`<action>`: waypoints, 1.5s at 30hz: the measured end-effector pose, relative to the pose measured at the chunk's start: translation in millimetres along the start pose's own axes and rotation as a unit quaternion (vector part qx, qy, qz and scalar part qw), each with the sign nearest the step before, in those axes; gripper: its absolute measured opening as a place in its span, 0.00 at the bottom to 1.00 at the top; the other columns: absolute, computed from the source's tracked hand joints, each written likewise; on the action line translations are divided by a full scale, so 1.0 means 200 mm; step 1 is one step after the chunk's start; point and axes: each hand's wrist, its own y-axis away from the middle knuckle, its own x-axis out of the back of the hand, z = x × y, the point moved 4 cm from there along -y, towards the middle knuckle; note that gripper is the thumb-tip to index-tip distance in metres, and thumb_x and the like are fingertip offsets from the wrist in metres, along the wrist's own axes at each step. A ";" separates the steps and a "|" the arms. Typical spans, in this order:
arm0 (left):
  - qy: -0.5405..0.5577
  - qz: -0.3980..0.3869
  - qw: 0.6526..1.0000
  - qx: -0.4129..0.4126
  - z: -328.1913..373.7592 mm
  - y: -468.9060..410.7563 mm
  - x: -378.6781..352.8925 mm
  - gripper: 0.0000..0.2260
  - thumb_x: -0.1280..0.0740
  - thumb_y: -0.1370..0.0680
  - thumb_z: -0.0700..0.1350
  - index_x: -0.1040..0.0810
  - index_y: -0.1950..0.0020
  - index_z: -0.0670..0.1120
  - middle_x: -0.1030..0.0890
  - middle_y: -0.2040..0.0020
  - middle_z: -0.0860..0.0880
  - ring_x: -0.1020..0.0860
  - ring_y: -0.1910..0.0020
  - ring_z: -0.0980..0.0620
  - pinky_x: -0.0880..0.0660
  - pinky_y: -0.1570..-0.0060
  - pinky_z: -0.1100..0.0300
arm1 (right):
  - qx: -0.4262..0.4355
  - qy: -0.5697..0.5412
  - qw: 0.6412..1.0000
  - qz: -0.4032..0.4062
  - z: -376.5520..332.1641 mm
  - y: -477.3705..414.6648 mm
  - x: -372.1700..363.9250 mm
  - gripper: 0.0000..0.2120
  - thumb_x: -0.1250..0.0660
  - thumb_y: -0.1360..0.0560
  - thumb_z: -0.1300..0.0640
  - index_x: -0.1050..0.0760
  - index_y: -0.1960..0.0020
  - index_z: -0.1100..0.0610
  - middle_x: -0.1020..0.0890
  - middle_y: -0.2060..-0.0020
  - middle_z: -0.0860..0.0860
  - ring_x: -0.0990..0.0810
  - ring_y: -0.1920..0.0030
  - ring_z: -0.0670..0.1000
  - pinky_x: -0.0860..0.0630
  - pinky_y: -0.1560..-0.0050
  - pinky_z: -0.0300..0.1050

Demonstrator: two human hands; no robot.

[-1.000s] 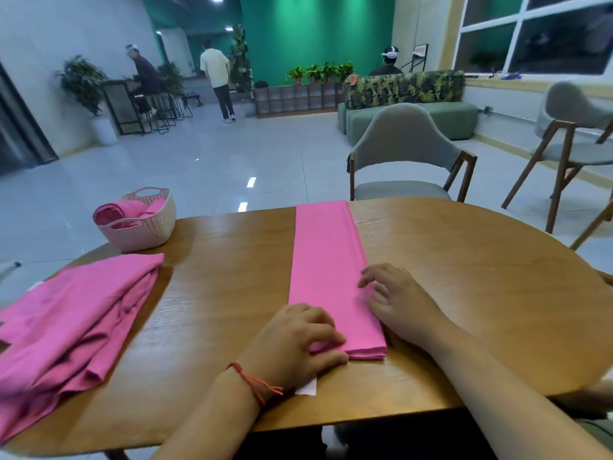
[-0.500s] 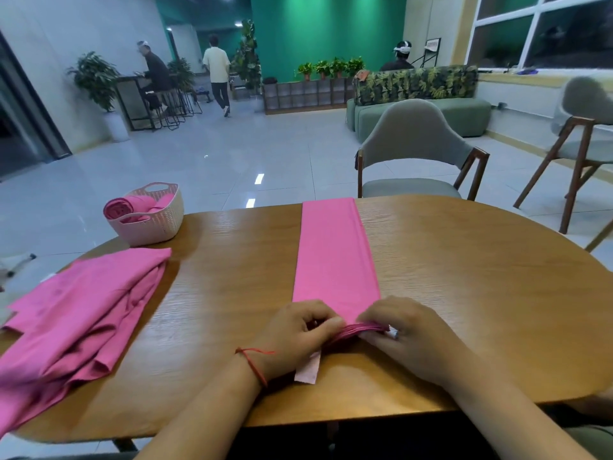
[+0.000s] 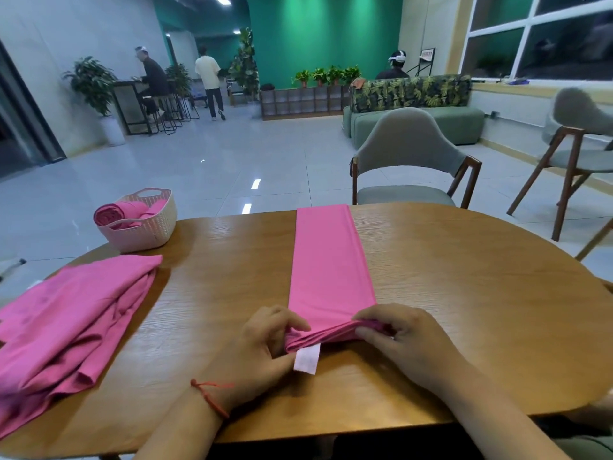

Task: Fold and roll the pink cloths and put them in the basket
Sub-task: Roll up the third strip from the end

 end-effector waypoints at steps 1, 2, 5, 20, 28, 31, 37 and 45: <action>-0.004 0.020 1.000 0.000 -0.01 0.00 0.01 0.12 0.22 0.25 0.44 0.17 0.46 0.58 0.19 0.46 0.57 0.20 0.45 0.52 0.22 0.48 0.56 | 0.003 -0.002 1.000 -0.003 0.00 0.00 0.01 0.07 0.22 0.24 0.46 0.15 0.46 0.39 0.15 0.53 0.33 0.16 0.51 0.42 0.21 0.50 0.45; 0.007 0.030 0.999 0.010 -0.03 0.00 0.02 0.09 0.22 0.24 0.46 0.16 0.47 0.57 0.18 0.47 0.55 0.19 0.47 0.50 0.21 0.49 0.52 | 0.007 -0.006 1.000 -0.006 -0.01 0.00 0.01 0.07 0.21 0.24 0.46 0.14 0.47 0.39 0.15 0.54 0.34 0.16 0.51 0.43 0.20 0.50 0.46; 0.043 0.024 0.997 0.058 -0.06 0.01 0.02 0.07 0.23 0.22 0.53 0.14 0.45 0.57 0.15 0.52 0.53 0.19 0.55 0.52 0.21 0.54 0.50 | 0.014 -0.018 0.999 -0.023 -0.02 0.03 0.03 0.06 0.20 0.26 0.46 0.13 0.51 0.42 0.15 0.55 0.37 0.16 0.52 0.44 0.21 0.51 0.43; -0.016 0.079 0.990 0.119 -0.07 -0.04 -0.06 0.07 0.29 0.24 0.45 0.26 0.53 0.54 0.22 0.64 0.52 0.23 0.64 0.53 0.25 0.62 0.60 | -0.079 -0.056 0.994 -0.040 0.02 0.00 0.00 0.07 0.20 0.25 0.52 0.14 0.56 0.41 0.17 0.58 0.42 0.20 0.60 0.47 0.26 0.57 0.37; -0.108 0.039 0.993 -0.001 -0.03 -0.03 -0.07 0.15 0.32 0.23 0.34 0.17 0.52 0.56 0.24 0.50 0.63 0.27 0.43 0.58 0.33 0.44 0.71 | -0.005 -0.040 0.998 -0.056 -0.01 0.03 0.00 0.19 0.26 0.24 0.68 0.13 0.53 0.42 0.18 0.50 0.43 0.19 0.49 0.48 0.25 0.51 0.36; -0.099 0.031 0.995 0.010 -0.05 -0.02 -0.07 0.15 0.31 0.22 0.35 0.15 0.51 0.57 0.23 0.49 0.63 0.26 0.43 0.58 0.30 0.43 0.69 | 0.024 0.013 0.997 -0.070 -0.01 0.04 -0.02 0.22 0.28 0.25 0.69 0.13 0.50 0.40 0.17 0.50 0.39 0.21 0.42 0.48 0.26 0.44 0.38; -0.115 0.009 0.993 -0.014 -0.02 0.00 -0.07 0.06 0.30 0.24 0.50 0.19 0.49 0.59 0.23 0.50 0.63 0.25 0.44 0.57 0.26 0.44 0.59 | 0.048 0.047 0.995 -0.080 -0.05 0.05 -0.01 0.08 0.25 0.26 0.51 0.15 0.49 0.40 0.19 0.49 0.36 0.21 0.43 0.46 0.27 0.42 0.38; -0.137 0.042 0.990 -0.005 -0.08 -0.01 -0.07 0.09 0.32 0.21 0.63 0.20 0.47 0.61 0.23 0.51 0.63 0.26 0.45 0.59 0.26 0.43 0.56 | 0.038 0.051 0.995 -0.072 -0.01 0.03 -0.04 0.08 0.28 0.22 0.38 0.17 0.47 0.40 0.20 0.48 0.36 0.23 0.41 0.44 0.28 0.41 0.38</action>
